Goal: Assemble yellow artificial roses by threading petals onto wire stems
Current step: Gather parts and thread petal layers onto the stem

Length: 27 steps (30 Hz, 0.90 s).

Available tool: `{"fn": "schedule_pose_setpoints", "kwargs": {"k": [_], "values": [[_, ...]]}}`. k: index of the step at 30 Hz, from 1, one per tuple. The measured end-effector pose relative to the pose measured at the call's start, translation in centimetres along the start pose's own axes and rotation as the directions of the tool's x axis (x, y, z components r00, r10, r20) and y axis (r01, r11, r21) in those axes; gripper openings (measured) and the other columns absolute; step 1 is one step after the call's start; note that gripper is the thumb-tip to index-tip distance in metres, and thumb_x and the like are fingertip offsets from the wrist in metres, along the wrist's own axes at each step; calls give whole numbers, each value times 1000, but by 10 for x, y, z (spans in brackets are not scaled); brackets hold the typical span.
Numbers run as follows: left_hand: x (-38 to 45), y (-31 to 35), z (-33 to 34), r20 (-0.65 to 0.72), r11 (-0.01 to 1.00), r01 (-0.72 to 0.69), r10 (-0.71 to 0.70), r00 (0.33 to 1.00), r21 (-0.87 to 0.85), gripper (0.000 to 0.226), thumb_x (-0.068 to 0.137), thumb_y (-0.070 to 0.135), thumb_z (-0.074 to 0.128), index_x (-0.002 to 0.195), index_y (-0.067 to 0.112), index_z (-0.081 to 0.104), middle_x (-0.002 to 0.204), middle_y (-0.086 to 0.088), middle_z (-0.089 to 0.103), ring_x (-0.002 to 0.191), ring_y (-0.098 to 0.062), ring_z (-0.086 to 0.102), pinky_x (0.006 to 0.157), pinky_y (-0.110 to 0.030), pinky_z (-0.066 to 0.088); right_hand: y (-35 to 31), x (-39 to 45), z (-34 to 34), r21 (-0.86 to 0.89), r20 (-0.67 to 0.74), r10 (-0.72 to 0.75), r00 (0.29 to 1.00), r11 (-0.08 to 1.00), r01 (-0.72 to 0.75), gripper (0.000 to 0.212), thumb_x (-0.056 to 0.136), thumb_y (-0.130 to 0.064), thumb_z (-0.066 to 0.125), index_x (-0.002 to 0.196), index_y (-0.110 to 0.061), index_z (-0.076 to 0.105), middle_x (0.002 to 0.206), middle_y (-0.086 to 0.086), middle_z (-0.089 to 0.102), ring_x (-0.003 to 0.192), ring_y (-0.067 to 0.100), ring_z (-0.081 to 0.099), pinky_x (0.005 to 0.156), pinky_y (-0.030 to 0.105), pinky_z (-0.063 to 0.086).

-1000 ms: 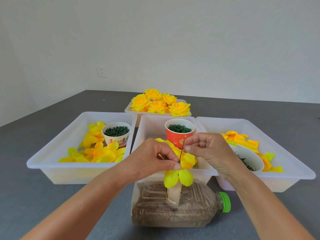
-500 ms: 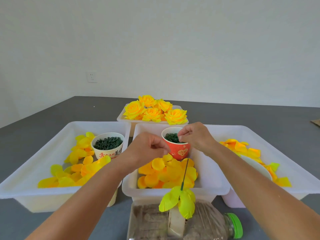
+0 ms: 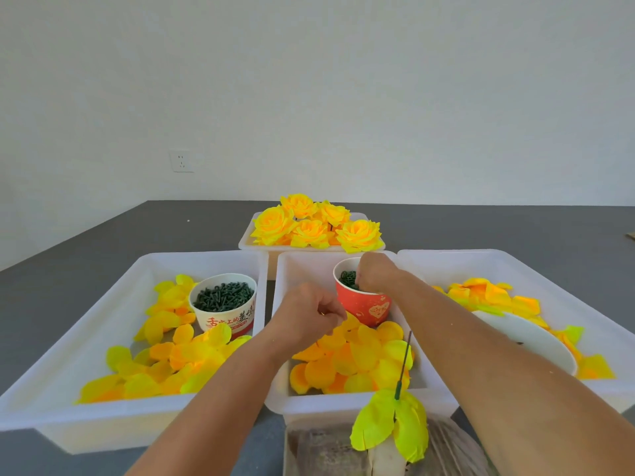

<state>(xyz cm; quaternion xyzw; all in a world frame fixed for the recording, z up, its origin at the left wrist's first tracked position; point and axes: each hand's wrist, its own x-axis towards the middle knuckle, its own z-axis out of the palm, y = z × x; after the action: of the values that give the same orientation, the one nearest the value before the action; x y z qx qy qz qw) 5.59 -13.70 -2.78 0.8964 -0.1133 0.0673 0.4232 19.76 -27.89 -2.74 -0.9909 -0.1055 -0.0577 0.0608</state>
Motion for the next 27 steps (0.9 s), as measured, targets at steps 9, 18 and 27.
{"fn": "schedule_pose_setpoints", "kwargs": {"k": [9,18,27], "values": [[1,-1,-2,-3,993,46,-47,999,-107,25,83,1,63,70,22,67,63,11,63,52,2,59,65,-25,54,-2,4,13,-8,-41,57,998,998,-57,28,85,-21,62,109,-6,62,105,9,66,92,23,62,72,27,44],[1,-2,-2,-6,984,62,-64,998,-165,19,81,-1,65,71,15,68,67,4,64,58,-7,61,71,-33,56,2,3,3,-58,45,4,999,998,-1,26,86,-24,60,108,-13,68,106,6,68,96,23,62,88,36,52],[1,-2,-2,-11,981,52,-55,998,-186,10,82,-2,64,80,7,70,69,1,64,59,-8,61,66,-26,55,-3,4,7,-69,30,40,999,997,-38,27,86,-22,62,107,-7,66,102,9,67,93,24,63,80,30,51]]}}
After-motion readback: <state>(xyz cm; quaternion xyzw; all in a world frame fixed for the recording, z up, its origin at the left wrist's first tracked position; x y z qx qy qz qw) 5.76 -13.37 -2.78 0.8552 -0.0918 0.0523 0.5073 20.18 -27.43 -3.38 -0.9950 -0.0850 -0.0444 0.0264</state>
